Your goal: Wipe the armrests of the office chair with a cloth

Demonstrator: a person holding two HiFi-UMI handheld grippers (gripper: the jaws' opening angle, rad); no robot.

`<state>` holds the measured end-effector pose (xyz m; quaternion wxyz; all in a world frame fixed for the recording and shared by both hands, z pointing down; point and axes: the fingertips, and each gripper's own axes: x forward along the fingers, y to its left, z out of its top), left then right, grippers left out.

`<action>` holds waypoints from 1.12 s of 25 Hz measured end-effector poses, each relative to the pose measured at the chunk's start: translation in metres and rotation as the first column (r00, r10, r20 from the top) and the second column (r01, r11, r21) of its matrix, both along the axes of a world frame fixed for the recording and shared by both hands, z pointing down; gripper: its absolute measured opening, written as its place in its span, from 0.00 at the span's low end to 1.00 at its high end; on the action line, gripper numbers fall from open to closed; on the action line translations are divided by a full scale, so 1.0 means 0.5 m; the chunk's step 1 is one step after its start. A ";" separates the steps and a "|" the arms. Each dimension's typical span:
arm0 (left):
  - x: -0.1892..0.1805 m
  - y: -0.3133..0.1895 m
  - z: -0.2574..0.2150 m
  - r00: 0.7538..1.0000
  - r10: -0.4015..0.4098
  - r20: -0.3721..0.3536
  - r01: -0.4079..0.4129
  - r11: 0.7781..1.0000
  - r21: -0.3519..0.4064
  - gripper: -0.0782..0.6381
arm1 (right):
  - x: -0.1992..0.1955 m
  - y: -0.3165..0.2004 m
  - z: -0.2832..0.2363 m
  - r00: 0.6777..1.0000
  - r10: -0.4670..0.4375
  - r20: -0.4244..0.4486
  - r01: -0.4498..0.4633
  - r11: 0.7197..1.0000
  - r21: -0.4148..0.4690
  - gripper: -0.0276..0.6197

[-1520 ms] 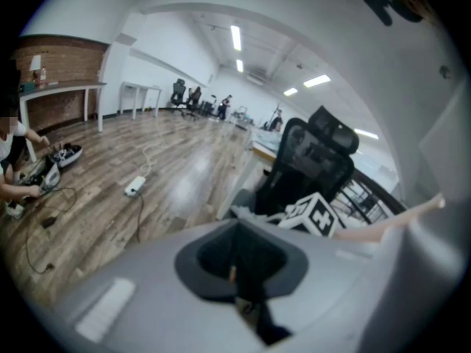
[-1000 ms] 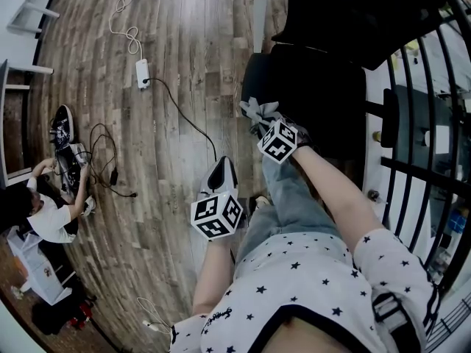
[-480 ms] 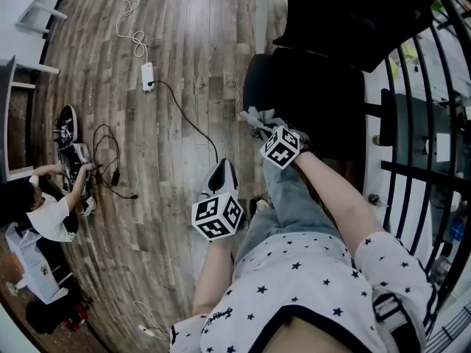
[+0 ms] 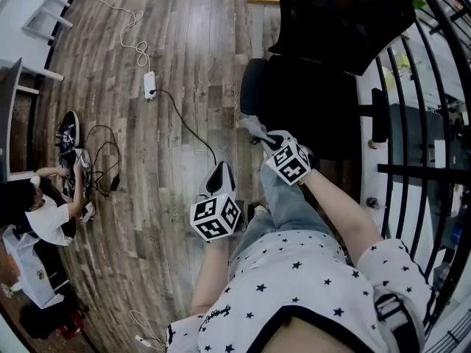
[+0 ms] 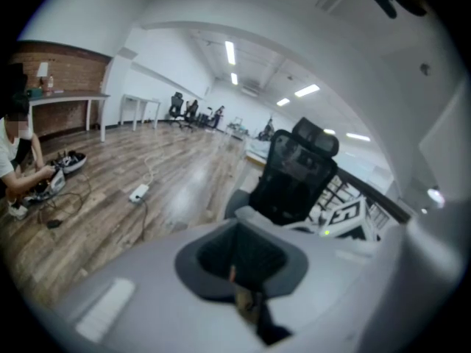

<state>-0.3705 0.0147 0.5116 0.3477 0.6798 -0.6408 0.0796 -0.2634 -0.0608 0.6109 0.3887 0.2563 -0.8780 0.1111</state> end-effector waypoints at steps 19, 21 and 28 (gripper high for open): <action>0.016 0.097 -0.077 1.000 -0.007 -0.006 0.008 0.994 0.105 0.12 | 0.012 0.170 -0.258 0.942 0.099 0.319 -0.125 0.990 0.061 0.09; 0.018 0.105 -0.087 1.000 -0.011 -0.011 0.012 0.993 0.118 0.12 | 0.017 0.184 -0.275 0.936 0.103 0.335 -0.131 0.989 0.063 0.09; 0.026 0.140 -0.101 1.000 -0.007 -0.007 0.008 0.990 0.142 0.12 | 0.032 0.233 -0.304 0.926 0.100 0.365 -0.135 0.988 0.072 0.09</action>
